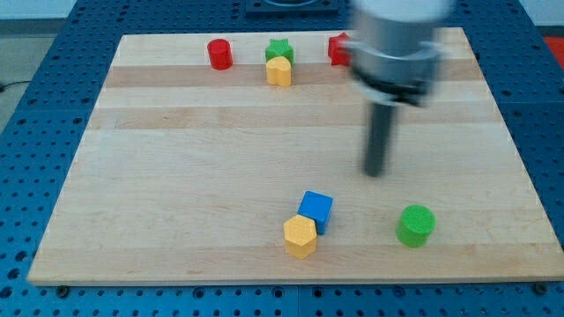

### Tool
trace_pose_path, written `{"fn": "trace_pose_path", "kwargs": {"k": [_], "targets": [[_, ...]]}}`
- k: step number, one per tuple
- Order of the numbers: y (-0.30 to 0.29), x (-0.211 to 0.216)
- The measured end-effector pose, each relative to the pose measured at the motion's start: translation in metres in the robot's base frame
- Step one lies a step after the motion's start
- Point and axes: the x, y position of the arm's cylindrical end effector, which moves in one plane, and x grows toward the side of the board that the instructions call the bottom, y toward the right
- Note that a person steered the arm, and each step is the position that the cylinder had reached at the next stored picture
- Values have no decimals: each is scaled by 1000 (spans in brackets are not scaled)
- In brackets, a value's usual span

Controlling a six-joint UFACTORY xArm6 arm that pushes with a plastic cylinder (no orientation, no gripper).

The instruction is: Move the green circle to the bottom left of the yellow heart

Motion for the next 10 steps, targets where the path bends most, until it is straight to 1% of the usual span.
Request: {"fn": "trace_pose_path", "kwargs": {"k": [1, 2, 3, 4, 5, 6, 7, 8, 9, 10], "targets": [[83, 48], [94, 121], [20, 121], [-39, 96], [-32, 79], [-76, 46], [-125, 41], [-129, 4], [-124, -13], [-126, 26]]}}
